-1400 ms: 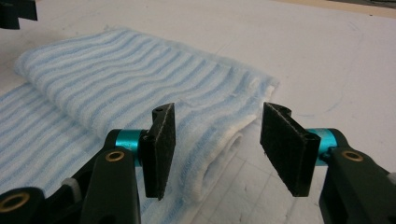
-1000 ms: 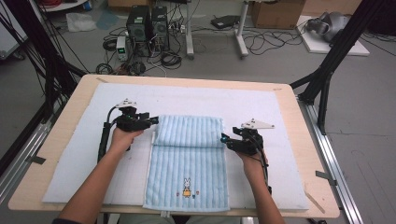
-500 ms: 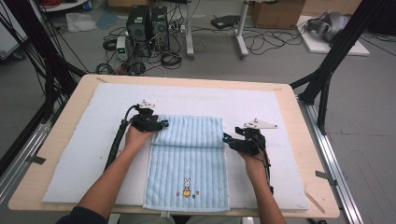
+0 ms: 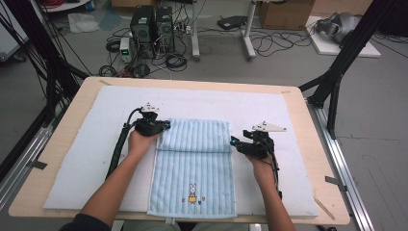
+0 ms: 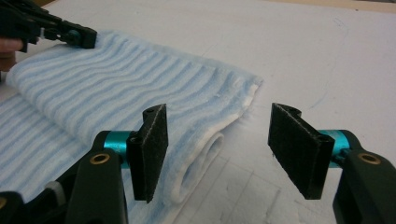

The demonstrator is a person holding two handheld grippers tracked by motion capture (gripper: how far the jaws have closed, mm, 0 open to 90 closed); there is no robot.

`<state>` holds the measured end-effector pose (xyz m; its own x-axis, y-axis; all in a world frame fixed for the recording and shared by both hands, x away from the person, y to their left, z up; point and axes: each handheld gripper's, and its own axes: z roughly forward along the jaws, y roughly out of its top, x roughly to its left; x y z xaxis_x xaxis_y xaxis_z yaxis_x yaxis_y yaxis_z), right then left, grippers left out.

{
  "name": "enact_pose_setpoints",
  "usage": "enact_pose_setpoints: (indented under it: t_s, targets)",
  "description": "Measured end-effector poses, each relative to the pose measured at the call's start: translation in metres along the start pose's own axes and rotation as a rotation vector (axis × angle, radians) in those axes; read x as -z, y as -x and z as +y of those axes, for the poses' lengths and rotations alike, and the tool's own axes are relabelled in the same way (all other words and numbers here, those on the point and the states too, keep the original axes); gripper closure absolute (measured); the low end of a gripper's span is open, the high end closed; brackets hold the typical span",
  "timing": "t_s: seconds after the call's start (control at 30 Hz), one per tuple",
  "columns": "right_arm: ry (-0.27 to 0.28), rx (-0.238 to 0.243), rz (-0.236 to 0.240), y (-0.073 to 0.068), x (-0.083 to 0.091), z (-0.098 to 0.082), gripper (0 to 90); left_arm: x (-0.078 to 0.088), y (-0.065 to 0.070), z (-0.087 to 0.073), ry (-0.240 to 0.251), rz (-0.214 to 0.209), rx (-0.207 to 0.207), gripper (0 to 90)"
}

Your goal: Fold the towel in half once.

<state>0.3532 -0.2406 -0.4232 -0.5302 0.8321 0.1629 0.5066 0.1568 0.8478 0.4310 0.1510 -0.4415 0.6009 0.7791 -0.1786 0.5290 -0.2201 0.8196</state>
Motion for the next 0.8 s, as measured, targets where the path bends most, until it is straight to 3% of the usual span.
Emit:
enact_pose_setpoints:
  t_s: [0.17,0.27,0.47,0.63,0.73,0.8]
  targets:
    - [0.007,-0.026,0.001,0.007,-0.008,0.01,39.8,0.008,0.0,0.005,0.042,-0.022,0.022,86.5]
    - [-0.026,-0.021,-0.007,0.009,-0.02,0.017,42.1,0.01,-0.001,0.005,0.044,-0.028,0.024,86.4]
    - [-0.134,-0.004,-0.029,0.011,-0.054,0.028,45.7,0.015,0.001,0.008,0.066,-0.055,0.036,86.4]
    - [-0.211,-0.021,-0.059,0.013,-0.081,0.027,50.7,0.018,0.002,0.01,0.079,-0.081,0.051,86.4]
    - [-0.225,0.014,-0.075,0.011,-0.087,0.029,58.7,0.019,0.002,0.01,0.081,-0.087,0.054,86.4]
    - [-0.258,0.071,-0.092,0.01,-0.087,0.032,70.3,0.02,0.001,0.01,0.083,-0.088,0.054,86.4]
